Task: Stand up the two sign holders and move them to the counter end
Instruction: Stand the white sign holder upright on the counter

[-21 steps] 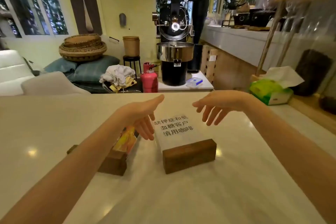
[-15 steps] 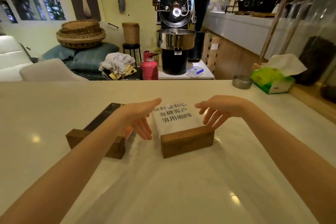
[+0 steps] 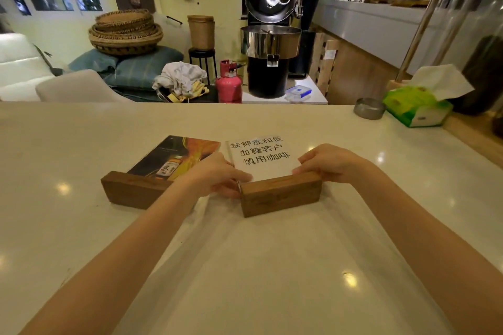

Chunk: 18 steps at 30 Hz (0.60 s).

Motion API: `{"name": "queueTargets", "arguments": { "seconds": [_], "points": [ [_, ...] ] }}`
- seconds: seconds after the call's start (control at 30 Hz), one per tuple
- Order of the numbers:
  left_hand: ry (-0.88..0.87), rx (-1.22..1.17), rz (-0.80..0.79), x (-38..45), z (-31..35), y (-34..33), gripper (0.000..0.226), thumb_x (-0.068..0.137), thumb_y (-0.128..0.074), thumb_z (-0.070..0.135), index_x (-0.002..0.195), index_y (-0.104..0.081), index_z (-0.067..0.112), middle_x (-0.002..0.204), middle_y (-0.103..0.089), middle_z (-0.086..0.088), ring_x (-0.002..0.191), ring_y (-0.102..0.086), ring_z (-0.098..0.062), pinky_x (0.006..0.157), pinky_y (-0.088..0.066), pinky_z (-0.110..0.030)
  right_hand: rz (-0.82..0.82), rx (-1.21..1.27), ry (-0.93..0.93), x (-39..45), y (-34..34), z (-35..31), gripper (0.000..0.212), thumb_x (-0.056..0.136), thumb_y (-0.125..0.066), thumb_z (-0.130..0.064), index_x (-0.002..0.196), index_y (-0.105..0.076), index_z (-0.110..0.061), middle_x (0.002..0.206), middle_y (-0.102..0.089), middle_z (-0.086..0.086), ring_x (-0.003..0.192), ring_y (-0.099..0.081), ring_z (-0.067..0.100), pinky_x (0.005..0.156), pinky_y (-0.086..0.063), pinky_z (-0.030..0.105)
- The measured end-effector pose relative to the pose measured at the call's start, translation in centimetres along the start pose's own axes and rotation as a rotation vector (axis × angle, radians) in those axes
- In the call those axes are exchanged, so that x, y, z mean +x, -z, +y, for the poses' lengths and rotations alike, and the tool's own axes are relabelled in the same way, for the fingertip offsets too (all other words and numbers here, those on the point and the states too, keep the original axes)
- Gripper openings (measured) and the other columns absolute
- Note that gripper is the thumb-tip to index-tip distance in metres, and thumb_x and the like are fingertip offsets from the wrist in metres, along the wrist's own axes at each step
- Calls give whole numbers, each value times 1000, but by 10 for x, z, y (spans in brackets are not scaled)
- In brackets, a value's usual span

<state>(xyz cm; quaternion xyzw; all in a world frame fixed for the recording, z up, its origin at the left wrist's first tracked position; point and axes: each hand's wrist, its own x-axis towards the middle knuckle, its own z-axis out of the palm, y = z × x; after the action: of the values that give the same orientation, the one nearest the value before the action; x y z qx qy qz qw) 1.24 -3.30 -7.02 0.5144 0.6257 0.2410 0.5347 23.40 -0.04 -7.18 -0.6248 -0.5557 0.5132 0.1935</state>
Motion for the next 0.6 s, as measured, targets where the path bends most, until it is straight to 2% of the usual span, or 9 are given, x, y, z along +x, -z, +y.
{"name": "queueTargets", "arguments": {
  "seconds": [0.07, 0.1, 0.13, 0.2, 0.27, 0.37, 0.47, 0.6],
  "points": [
    [-14, -34, 24, -1, 0, 1, 14, 73, -70, 4, 82, -59, 8, 87, -65, -3, 68, -67, -15, 48, -58, -23, 5, 10, 17, -5, 1, -3, 23, 74, -71, -6, 96, -65, -5, 76, -60, -6, 69, -56, 7, 51, -47, 13],
    [-43, -52, 41, -2, 1, 2, 18, 72, -70, 3, 80, -56, 11, 86, -64, -2, 71, -66, -16, 46, -58, -23, 12, 27, 36, -7, 1, -4, 15, 75, -70, -5, 87, -63, -11, 77, -59, -7, 70, -57, 8, 50, -49, 12],
    [-84, -70, 57, -2, 2, 3, 24, 72, -71, 2, 85, -54, 11, 85, -63, -2, 71, -65, -16, 43, -56, -21, 21, 44, 61, -9, 1, -5, 17, 74, -70, -4, 85, -61, -13, 79, -60, -6, 71, -58, 9, 51, -50, 13],
    [-173, -89, 90, -2, 5, 5, 40, 70, -71, 1, 101, -48, 9, 88, -61, -4, 72, -64, -16, 40, -53, -20, 71, 66, 122, -8, 0, -4, 36, 70, -74, -3, 102, -58, -6, 88, -63, 2, 78, -61, 15, 60, -53, 20],
    [-253, -64, 141, 0, 8, 7, 49, 69, -72, 2, 109, -45, 11, 92, -61, -8, 75, -63, -17, 42, -56, -24, 144, 90, 190, -7, -1, -3, 51, 67, -77, -5, 113, -54, -4, 94, -64, 8, 83, -63, 22, 64, -53, 26],
    [-379, 5, 230, 2, 12, 9, 48, 69, -73, 3, 106, -46, 14, 87, -61, -7, 76, -63, -16, 46, -58, -27, 234, 102, 330, -9, -4, -3, 49, 67, -77, -8, 110, -54, -8, 94, -65, 8, 86, -64, 24, 65, -56, 28],
    [-504, 73, 295, 3, 12, 7, 45, 70, -72, 5, 103, -44, 17, 85, -62, -4, 77, -65, -19, 51, -59, -30, 288, 139, 434, -11, -9, -2, 43, 68, -76, -6, 104, -52, -12, 87, -65, 1, 80, -64, 21, 61, -57, 26],
    [-626, 170, 400, 4, 7, 3, 41, 72, -72, 9, 98, -42, 20, 84, -62, 0, 76, -65, -20, 58, -55, -26, 355, 159, 551, -11, -14, 5, 36, 71, -73, -2, 99, -51, -11, 92, -66, 8, 77, -66, 25, 62, -58, 28]
  ]
}}
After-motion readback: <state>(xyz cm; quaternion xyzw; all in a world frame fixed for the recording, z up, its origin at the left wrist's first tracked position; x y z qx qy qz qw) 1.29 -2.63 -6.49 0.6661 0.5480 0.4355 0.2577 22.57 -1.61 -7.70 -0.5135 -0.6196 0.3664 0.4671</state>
